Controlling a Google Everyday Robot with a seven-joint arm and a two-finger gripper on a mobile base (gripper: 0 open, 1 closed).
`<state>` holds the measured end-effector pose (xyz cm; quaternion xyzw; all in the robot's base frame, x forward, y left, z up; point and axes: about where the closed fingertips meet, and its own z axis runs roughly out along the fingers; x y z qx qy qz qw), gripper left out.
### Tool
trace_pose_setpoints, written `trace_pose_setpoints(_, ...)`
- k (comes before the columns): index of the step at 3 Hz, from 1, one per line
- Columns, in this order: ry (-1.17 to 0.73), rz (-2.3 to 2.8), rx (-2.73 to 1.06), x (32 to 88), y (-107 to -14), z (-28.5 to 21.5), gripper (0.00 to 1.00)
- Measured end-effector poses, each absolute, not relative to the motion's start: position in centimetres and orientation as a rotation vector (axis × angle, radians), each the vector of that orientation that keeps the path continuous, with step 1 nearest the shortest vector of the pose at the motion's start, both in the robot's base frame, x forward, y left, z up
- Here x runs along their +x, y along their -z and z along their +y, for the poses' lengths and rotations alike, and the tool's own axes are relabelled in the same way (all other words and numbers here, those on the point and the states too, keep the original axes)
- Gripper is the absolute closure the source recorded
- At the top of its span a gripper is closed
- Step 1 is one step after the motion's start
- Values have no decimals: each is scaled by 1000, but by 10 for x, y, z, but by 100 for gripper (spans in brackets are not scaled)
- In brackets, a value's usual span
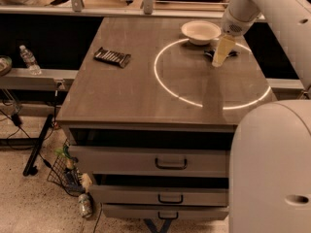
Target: Move rxbar blueberry near paper bowl
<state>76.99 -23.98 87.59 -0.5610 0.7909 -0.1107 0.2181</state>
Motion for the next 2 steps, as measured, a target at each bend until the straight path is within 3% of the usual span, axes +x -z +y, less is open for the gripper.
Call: trace_pose_setpoints(2,173,2038,-1315,724,-983,-272,0)
